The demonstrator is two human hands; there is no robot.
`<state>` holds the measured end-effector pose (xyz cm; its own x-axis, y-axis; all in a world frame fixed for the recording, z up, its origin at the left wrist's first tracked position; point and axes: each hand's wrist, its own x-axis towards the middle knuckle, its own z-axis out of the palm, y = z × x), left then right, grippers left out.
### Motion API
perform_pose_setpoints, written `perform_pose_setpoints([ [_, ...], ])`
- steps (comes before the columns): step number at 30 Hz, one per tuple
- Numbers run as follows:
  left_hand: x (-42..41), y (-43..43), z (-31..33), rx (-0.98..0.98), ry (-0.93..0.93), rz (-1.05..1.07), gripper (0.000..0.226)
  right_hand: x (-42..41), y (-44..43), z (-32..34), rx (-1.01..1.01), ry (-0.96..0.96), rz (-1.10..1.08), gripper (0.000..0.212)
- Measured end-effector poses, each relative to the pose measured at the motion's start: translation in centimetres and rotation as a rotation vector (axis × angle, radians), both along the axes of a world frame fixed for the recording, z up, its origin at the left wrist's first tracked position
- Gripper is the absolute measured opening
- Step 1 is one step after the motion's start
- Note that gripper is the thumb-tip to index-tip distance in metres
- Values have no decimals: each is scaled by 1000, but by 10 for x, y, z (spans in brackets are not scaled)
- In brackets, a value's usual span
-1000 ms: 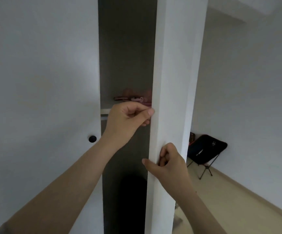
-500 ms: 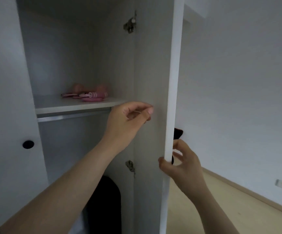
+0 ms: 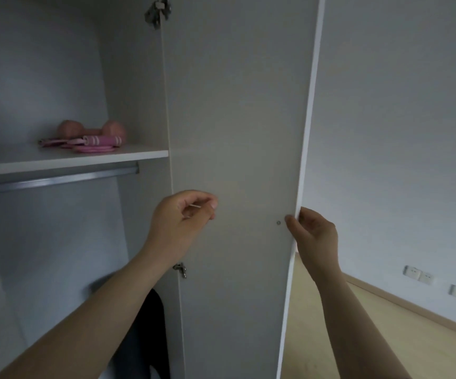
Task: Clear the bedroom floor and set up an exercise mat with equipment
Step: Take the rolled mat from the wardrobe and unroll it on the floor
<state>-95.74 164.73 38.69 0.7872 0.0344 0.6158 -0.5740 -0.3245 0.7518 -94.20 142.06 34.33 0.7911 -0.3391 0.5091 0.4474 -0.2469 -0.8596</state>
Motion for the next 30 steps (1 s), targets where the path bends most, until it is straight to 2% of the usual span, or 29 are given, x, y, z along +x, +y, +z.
perform_pose_setpoints([
  [6, 9, -10, -13, 14, 33, 16, 10, 4, 0, -6, 4, -28, 40, 17],
  [10, 10, -9, -24, -4, 58, 22, 7, 0, 3, -9, -14, -7, -14, 13],
  [13, 9, -3, -41, 5, 88, 33, 7, -20, 13, -25, -30, -107, -175, 23],
  [15, 7, 1, -56, 16, 113, 62, 10, -31, 24, -37, -10, -139, -127, 24],
  [21, -8, 33, -112, 44, 269, 107, 13, -23, 65, -81, -145, 66, 184, 18],
  [30, 0, 108, -183, 59, 406, 316, 12, 21, 129, -144, -227, 327, 344, 16],
])
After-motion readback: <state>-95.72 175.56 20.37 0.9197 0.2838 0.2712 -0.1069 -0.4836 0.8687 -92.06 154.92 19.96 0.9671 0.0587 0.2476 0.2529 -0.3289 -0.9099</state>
